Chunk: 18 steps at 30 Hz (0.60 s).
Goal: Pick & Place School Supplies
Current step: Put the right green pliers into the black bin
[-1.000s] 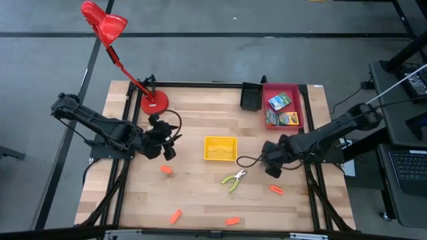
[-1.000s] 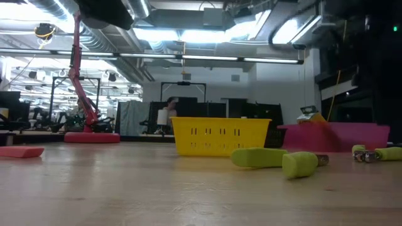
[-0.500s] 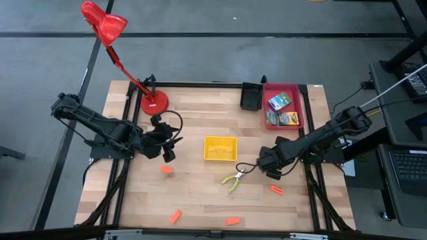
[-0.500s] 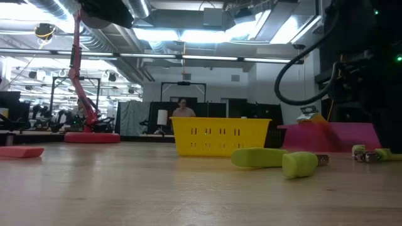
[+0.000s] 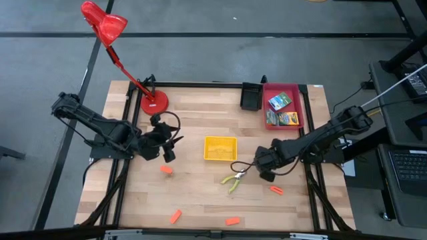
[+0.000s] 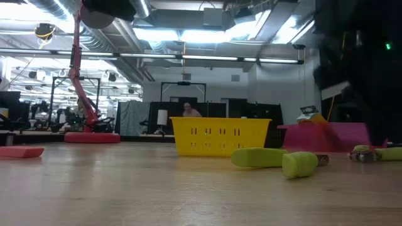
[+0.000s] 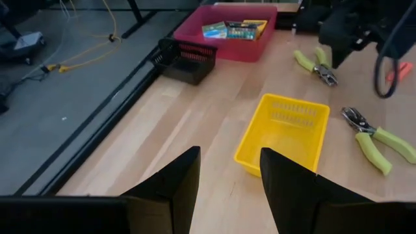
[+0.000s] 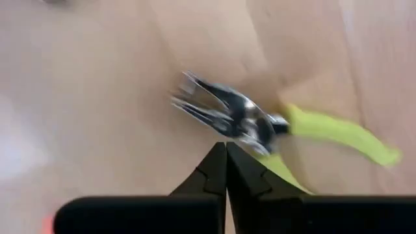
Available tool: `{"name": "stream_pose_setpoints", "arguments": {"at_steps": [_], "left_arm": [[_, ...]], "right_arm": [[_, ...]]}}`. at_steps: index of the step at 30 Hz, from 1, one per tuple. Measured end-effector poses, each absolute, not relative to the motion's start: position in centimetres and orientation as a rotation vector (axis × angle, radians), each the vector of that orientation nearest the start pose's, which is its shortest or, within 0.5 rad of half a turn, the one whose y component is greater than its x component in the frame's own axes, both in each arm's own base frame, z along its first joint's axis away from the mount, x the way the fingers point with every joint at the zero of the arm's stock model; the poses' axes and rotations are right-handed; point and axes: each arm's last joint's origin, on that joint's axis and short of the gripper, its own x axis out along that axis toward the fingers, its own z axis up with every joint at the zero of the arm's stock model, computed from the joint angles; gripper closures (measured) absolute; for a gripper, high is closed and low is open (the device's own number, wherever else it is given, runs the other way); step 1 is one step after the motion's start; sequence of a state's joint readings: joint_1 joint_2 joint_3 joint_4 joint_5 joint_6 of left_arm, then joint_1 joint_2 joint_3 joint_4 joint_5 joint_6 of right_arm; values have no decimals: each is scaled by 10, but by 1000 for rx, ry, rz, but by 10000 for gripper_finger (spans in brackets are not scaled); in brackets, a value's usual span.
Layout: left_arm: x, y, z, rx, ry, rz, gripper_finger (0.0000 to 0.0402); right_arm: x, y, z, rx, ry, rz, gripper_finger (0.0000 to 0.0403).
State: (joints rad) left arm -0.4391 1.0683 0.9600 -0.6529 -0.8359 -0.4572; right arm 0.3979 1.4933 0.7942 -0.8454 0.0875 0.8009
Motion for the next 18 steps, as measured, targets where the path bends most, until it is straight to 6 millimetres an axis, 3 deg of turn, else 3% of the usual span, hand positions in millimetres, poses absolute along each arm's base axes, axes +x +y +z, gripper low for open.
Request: {"name": "stream_pose_setpoints", "arguments": {"at_steps": [9,13,18], "left_arm": [[193,-71,309,12,489,514,242],[193,-71,309,14,490,515,242],[193,-70,309,55,491,523,242]], "right_arm": [[235,94,199,319,1302,-350,401],[225,90,197,292,1383,-425,390],[209,87,188,285,1505,-480,329]]}}
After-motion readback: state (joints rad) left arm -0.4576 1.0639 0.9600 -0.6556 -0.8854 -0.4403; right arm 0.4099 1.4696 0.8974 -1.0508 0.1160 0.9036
